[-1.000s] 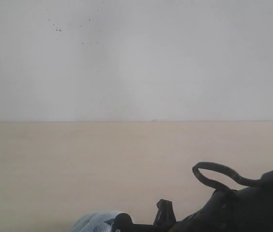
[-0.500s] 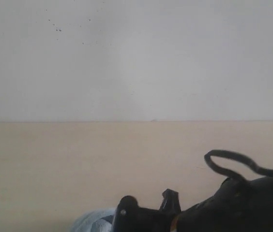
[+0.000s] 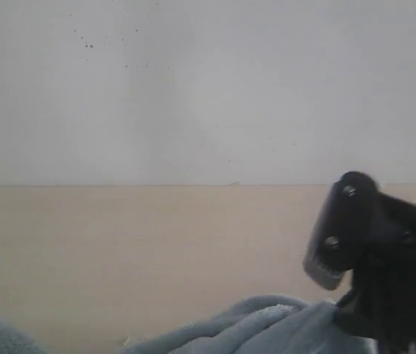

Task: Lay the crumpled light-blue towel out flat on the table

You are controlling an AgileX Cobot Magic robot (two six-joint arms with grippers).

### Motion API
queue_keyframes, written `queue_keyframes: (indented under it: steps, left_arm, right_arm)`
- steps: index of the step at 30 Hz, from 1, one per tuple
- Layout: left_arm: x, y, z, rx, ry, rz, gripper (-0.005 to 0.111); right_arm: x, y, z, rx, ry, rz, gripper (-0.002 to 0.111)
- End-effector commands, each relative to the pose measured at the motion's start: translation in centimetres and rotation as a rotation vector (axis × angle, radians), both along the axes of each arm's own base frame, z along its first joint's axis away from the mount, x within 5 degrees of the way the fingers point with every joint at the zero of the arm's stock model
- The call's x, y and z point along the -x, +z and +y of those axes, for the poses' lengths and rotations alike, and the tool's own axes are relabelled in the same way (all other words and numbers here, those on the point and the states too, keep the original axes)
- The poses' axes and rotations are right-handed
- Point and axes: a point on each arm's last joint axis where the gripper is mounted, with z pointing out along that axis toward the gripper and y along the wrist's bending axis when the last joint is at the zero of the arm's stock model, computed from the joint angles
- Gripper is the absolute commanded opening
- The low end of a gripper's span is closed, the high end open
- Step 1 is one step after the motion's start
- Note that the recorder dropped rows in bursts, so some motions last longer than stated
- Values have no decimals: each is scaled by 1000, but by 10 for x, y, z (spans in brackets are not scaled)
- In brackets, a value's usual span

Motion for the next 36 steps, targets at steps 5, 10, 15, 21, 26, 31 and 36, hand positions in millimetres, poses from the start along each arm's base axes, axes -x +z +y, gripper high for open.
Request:
queue_keyframes:
  steps: [5,10,15,21,26,31,36]
  left_arm:
    - [4,0,-4,46,-47,10,4]
    - [4,1,-3,40,-41,7,4]
    - [2,1,0,7,-8,-6,4]
    - [0,-2,-5,26,-37,25,4]
    - [-2,-7,-9,39,-57,52,4]
    - [-4,-13,-10,27,-60,72,4]
    - [-8,-22,-13,11,-59,105,4]
  right_arm:
    - [49,75,-65,75,-172,-146,0]
    - [52,82,-76,162,-214,-154,0]
    - [20,66,-52,218,-172,-134,0]
    - [-31,10,-7,316,-124,35,0]
    - [-56,-46,22,335,-112,200,0]
    - [-64,-87,39,336,-81,338,17]
    - [-68,-102,46,320,-62,360,46]
